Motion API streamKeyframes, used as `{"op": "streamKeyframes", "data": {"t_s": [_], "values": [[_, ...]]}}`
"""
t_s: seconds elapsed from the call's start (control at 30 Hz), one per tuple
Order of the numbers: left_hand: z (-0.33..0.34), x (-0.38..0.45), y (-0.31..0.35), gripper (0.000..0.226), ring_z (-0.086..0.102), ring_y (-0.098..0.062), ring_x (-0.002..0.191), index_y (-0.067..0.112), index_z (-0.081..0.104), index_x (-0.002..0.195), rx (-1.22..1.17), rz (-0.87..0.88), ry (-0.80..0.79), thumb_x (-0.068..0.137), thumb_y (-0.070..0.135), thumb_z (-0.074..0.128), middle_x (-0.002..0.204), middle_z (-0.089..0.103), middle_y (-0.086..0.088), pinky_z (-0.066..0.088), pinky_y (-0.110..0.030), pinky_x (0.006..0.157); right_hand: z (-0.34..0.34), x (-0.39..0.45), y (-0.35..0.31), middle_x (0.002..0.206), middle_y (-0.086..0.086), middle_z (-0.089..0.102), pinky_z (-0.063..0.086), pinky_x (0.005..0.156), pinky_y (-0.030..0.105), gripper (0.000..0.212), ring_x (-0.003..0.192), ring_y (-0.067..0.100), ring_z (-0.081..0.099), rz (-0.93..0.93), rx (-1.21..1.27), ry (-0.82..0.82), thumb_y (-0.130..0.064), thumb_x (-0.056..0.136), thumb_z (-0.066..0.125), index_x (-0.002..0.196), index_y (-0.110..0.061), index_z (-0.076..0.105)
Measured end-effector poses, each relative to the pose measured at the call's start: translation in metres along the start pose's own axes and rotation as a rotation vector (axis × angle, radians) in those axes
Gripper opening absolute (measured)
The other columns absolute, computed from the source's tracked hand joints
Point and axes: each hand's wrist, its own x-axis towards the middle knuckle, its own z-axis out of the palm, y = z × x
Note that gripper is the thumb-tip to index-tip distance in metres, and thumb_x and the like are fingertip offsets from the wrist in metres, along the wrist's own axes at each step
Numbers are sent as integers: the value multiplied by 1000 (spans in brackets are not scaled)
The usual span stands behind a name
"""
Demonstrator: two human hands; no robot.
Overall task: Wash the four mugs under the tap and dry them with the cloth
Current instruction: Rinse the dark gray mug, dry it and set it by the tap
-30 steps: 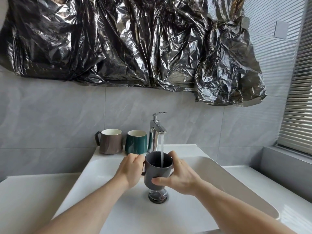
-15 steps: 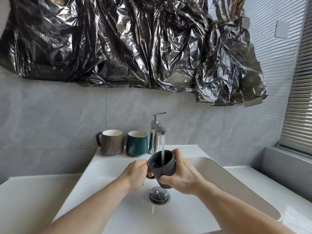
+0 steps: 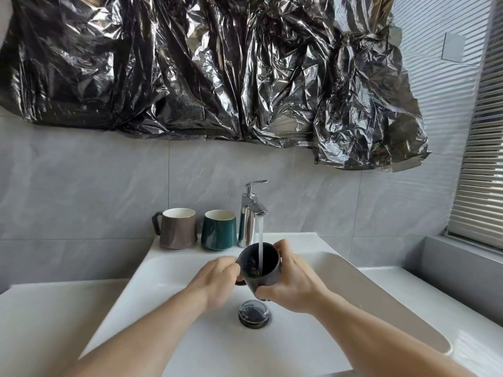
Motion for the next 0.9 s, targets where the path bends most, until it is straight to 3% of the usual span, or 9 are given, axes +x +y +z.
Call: {"op": "streamKeyframes", "data": {"t_s": [0.13,0.23,0.5,0.73,0.9], "values": [[0,-1,1,29,48,-24,70,22,43,63,25,21,52,75,49,43,72,56,-1,41,-38,68,2,-1,1,96,-11,67,56,80,40,75,89,18,66,-30,6,-18,-56,54,80,109,-28,38],[1,-2,2,31,41,-21,67,20,38,63,159,33,101,79,44,49,63,46,5,33,-36,62,5,0,3,96,-10,67,56,81,41,77,89,21,65,-42,-15,-42,-59,53,79,108,-29,36],[1,-5,7,40,33,-22,65,17,36,61,215,90,232,90,34,58,58,39,4,29,-36,57,10,3,6,95,-12,69,58,77,41,78,86,18,67,-75,11,5,-59,56,87,107,-31,35],[3,-9,13,38,40,-24,66,13,44,62,231,140,337,86,33,66,61,50,-2,34,-36,57,7,5,3,93,-6,67,53,71,39,83,82,24,62,-108,-19,42,-47,59,93,113,-23,35],[4,-8,17,43,36,-19,61,15,39,62,235,204,419,90,30,68,61,44,1,29,-32,54,10,10,1,98,-4,67,56,70,42,83,84,24,64,-95,17,100,-50,59,93,112,-31,32]]}}
